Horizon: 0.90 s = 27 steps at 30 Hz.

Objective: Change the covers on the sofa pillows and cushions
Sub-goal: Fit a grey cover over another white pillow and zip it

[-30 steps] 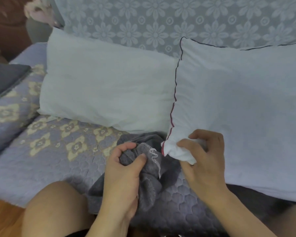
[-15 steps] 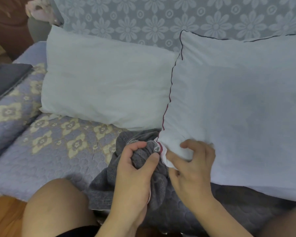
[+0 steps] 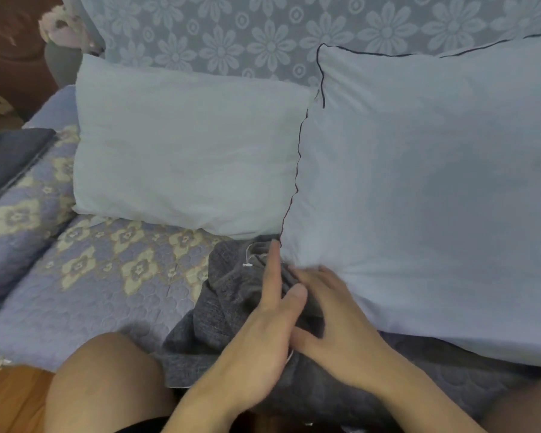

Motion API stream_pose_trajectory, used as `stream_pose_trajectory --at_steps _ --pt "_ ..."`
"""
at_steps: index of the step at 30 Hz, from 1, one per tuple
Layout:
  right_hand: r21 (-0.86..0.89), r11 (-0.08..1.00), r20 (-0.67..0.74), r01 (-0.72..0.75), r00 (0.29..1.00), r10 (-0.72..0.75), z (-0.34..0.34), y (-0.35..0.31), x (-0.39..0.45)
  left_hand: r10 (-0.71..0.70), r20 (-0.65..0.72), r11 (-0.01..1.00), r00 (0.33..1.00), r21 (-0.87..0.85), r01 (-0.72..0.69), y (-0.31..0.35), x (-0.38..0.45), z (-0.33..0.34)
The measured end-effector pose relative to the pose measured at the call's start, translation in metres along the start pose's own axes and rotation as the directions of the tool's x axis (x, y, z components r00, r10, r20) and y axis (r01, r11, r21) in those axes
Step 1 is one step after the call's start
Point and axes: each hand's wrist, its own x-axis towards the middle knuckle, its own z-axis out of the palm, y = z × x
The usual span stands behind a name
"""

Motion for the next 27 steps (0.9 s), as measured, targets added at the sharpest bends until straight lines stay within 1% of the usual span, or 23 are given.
stream_pose_trajectory --at_steps 1,2,3,4,5,6,7,8,9,10,11,12,13,14,16,17,18,20,21,23,25,27 --pt "-0.008 1.0 -0.017 -0.014 1.0 0.014 0.001 0.001 0.002 -0.051 0.071 0.995 0.996 0.088 0.045 0.003 0.004 -0.001" --pt "-0.005 1.0 -0.043 -0.027 0.999 0.027 0.003 0.001 0.004 -0.112 0.164 0.968 0.98 0.239 0.07 0.012 0.003 -0.001" --pt "0.005 0.999 -0.081 -0.051 0.995 0.051 0.006 0.0 0.006 -0.153 0.254 0.899 0.955 0.437 0.027 0.021 -0.002 0.0" --pt "0.03 0.996 -0.132 -0.088 0.987 0.092 0.007 -0.003 0.007 -0.175 0.316 0.814 0.933 0.579 -0.043 0.032 -0.01 -0.003" --pt "0.088 0.987 -0.184 -0.137 0.971 0.152 0.009 -0.003 0.009 -0.177 0.35 0.738 0.92 0.666 -0.112 0.039 -0.01 -0.006" --pt "0.153 0.971 -0.229 -0.185 0.949 0.216 0.011 -0.002 0.011 -0.15 0.353 0.686 0.924 0.71 -0.159 0.045 -0.008 -0.01" --pt "0.214 0.951 -0.262 -0.221 0.925 0.274 0.01 -0.001 0.013 -0.081 0.341 0.674 0.937 0.711 -0.2 0.042 0.005 -0.014" --pt "0.262 0.933 -0.278 -0.246 0.907 0.317 0.007 0.0 0.017 -0.011 0.279 0.72 0.96 0.668 -0.186 0.039 0.012 -0.021" --pt "0.313 0.914 -0.273 -0.259 0.897 0.348 0.003 0.001 0.02 0.055 0.186 0.795 0.981 0.586 -0.156 0.03 0.021 -0.027" --pt "0.361 0.892 -0.244 -0.273 0.895 0.373 -0.003 0.002 0.022 0.096 0.059 0.863 0.994 0.492 -0.113 0.018 0.024 -0.032" --pt "0.397 0.873 -0.207 -0.284 0.899 0.386 -0.009 0.003 0.024 0.113 -0.06 0.916 0.992 0.394 -0.08 0.005 0.025 -0.036" --pt "0.405 0.865 -0.176 -0.296 0.903 0.391 -0.015 0.004 0.024 0.106 -0.148 0.945 0.983 0.324 -0.053 -0.007 0.026 -0.038" --pt "0.401 0.864 -0.159 -0.306 0.905 0.395 -0.019 0.007 0.023 0.088 -0.206 0.964 0.975 0.263 -0.032 -0.018 0.029 -0.038" --pt "0.4 0.862 -0.158 -0.312 0.903 0.4 -0.023 0.009 0.023 0.051 -0.229 0.981 0.972 0.194 -0.006 -0.028 0.032 -0.036" --pt "0.399 0.863 -0.179 -0.309 0.897 0.404 -0.027 0.013 0.02 -0.064 -0.19 0.998 0.98 -0.027 0.06 -0.037 0.037 -0.025" --pt "0.374 0.876 -0.185 -0.305 0.901 0.393 -0.027 0.013 0.018 -0.124 -0.153 0.987 0.98 -0.125 0.105 -0.037 0.037 -0.017" --pt "0.34 0.891 -0.182 -0.299 0.909 0.375 -0.026 0.013 0.016 -0.163 -0.116 0.973 0.98 -0.186 0.14 -0.036 0.034 -0.008" --pt "0.296 0.911 -0.184 -0.288 0.918 0.351 -0.022 0.013 0.012 -0.184 -0.064 0.945 0.981 -0.287 0.158 -0.039 0.028 0.009" --pt "0.294 0.91 -0.2 -0.294 0.912 0.359 -0.02 0.014 0.011 -0.189 -0.046 0.921 0.981 -0.354 0.161 -0.04 0.025 0.017" --pt "0.339 0.887 -0.26 -0.314 0.875 0.409 -0.019 0.018 0.012 -0.213 -0.031 0.853 0.977 -0.493 0.17 -0.043 0.019 0.027" --pt "0.401 0.854 -0.332 -0.332 0.816 0.474 -0.024 0.02 0.014 -0.236 -0.042 0.735 0.971 -0.661 0.15 -0.047 0.017 0.026" --pt "0.474 0.823 -0.386 -0.314 0.766 0.514 -0.034 0.021 0.017 -0.226 -0.05 0.628 0.973 -0.771 0.106 -0.054 0.014 0.021"
